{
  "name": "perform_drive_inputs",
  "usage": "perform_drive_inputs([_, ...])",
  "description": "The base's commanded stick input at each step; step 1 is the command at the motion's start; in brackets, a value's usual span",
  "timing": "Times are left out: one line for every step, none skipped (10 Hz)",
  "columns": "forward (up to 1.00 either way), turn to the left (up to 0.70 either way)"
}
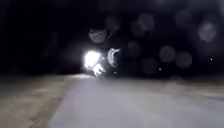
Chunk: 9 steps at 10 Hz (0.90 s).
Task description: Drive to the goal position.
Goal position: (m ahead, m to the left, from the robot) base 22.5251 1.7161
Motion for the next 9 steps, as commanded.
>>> perform_drive_inputs([1.0,0.4])
perform_drive_inputs([1.0,0.4])
perform_drive_inputs([1.0,0.4])
perform_drive_inputs([1.0,0.4])
perform_drive_inputs([1.0,0.4])
perform_drive_inputs([1.0,0.4])
perform_drive_inputs([1.0,0.4])
perform_drive_inputs([1.0,0.4])
perform_drive_inputs([1.0,0.4])
